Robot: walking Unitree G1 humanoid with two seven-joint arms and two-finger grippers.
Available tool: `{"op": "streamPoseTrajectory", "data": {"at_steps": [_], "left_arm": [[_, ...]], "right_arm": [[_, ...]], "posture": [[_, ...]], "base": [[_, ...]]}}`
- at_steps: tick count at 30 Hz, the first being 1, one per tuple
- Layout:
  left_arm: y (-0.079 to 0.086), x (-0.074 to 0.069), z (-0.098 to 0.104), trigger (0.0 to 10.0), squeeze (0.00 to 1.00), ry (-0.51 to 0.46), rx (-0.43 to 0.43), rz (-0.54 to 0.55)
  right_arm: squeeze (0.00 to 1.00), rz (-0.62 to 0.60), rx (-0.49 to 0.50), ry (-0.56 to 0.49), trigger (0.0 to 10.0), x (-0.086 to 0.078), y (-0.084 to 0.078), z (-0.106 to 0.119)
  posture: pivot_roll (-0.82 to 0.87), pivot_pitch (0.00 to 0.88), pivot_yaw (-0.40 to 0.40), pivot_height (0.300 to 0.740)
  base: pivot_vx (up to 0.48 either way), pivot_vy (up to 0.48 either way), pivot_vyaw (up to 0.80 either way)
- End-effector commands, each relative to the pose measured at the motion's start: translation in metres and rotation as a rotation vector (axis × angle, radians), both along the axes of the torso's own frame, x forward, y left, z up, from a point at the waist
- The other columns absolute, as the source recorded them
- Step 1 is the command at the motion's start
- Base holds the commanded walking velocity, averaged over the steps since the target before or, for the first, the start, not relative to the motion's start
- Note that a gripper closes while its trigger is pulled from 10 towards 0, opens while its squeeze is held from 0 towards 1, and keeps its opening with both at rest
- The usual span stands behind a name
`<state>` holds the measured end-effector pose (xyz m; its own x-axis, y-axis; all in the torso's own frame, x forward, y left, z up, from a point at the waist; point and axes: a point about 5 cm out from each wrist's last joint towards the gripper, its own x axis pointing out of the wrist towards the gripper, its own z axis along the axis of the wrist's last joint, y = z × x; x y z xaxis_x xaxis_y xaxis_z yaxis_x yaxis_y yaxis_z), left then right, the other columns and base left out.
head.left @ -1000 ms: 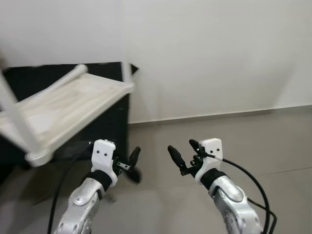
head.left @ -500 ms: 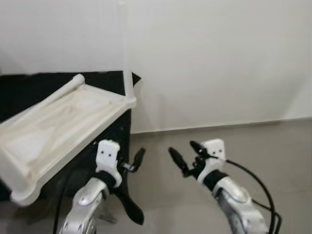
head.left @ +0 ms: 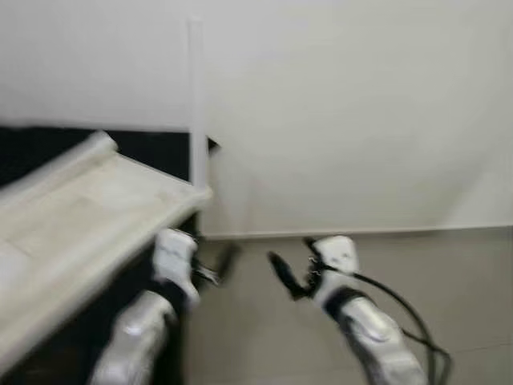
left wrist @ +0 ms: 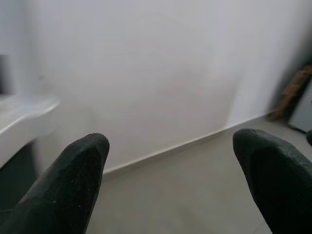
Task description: Building children table
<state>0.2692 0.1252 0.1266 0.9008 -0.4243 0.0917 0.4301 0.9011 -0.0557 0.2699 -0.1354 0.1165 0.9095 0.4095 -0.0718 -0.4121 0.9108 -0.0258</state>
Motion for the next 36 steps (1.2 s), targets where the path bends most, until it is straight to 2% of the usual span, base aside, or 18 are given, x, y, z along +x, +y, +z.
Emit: {"op": "streamPoseTrajectory", "data": {"at_steps": [1,10,15,27,36], "left_arm": [[-0.012,0.002,0.005,10.0,0.0,-0.031,-0.002,-0.033],[-0.003,0.003,0.004,10.0,0.0,-0.005,-0.029,0.045],[-0.008,0.0,0.003,10.0,0.0,-0.022,0.005,0.005],[-0.007,0.002,0.002,10.0,0.0,-0.011,0.013,-0.002],[-0.006,0.002,0.002,10.0,0.0,-0.01,0.021,-0.007]], "right_arm": [[0.0,-0.025,-0.021,0.002,10.0,0.001,-0.01,-0.002],[0.0,-0.029,-0.007,-0.004,10.0,0.004,-0.011,-0.001],[0.0,-0.001,-0.013,-0.015,10.0,0.005,-0.009,0.0],[0.0,0.023,-0.023,-0.025,10.0,0.007,-0.004,0.001],[0.0,0.075,-0.038,-0.018,10.0,0.006,0.0,-0.001]], "posture": [[-0.1,0.0,-0.142,0.74],[-0.1,0.0,-0.114,0.74],[-0.09,0.0,-0.101,0.74],[-0.08,0.0,-0.079,0.74],[-0.08,0.0,-0.074,0.74]], "base": [[0.304,0.0,0.0],[0.091,0.0,0.0],[0.0,-0.442,0.0],[0.0,-0.442,0.0],[0.0,-0.442,0.8]]}}
